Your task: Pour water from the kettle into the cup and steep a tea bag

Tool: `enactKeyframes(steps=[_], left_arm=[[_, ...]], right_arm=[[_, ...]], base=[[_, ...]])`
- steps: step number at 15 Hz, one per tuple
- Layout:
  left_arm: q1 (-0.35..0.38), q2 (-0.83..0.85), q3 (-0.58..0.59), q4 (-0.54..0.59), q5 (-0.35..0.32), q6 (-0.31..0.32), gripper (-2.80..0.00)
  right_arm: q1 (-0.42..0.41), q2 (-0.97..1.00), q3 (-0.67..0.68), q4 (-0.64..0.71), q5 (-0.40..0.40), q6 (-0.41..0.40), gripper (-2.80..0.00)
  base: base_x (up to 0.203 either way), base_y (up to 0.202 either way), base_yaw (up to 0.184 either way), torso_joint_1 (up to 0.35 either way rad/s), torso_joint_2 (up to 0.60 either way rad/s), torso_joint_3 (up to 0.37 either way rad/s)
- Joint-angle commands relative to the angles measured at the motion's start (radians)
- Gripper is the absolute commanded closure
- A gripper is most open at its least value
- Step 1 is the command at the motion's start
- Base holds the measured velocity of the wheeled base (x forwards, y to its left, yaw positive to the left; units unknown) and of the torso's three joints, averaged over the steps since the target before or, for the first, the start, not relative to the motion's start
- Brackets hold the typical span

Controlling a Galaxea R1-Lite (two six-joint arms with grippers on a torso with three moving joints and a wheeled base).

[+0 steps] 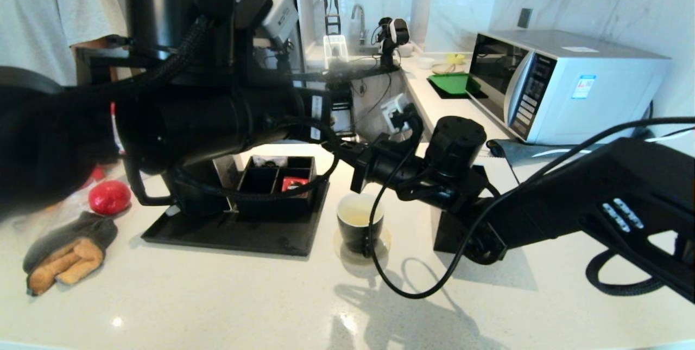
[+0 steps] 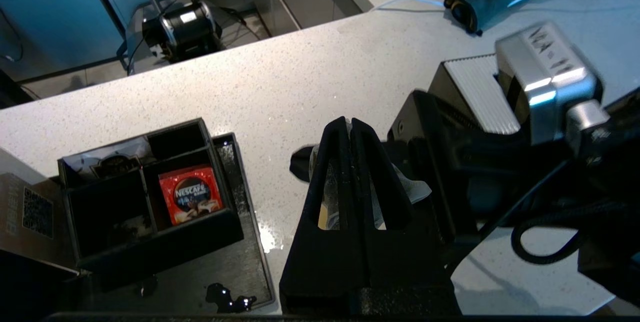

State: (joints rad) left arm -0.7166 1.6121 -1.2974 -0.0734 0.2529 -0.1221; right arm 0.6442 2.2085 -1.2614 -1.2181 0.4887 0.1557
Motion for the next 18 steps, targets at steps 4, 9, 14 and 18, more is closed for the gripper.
enactKeyframes(steps=[4, 9, 14, 18], left_arm=[[0.000, -0.008, 0.023, -0.002, 0.002, -0.003, 0.00], [0.000, -0.004, 0.023, -0.012, 0.003, -0.028, 0.00], [-0.001, 0.005, 0.024, -0.014, 0.002, -0.028, 0.00], [-0.001, 0.009, 0.024, -0.014, 0.002, -0.028, 0.00]], right_arm=[[-0.008, -0.006, -0.069, 0.026, 0.004, 0.002, 0.00], [-0.022, -0.010, -0.105, 0.055, 0.004, 0.002, 0.00], [-0.025, -0.013, -0.105, 0.055, 0.004, 0.002, 0.00], [-0.025, -0.018, -0.105, 0.057, 0.004, 0.001, 0.00]], base=[[0.000, 0.000, 0.000, 0.000, 0.00, 0.000], [0.000, 0.000, 0.000, 0.000, 0.00, 0.000], [0.000, 0.000, 0.000, 0.000, 0.00, 0.000], [0.000, 0.000, 0.000, 0.000, 0.00, 0.000]])
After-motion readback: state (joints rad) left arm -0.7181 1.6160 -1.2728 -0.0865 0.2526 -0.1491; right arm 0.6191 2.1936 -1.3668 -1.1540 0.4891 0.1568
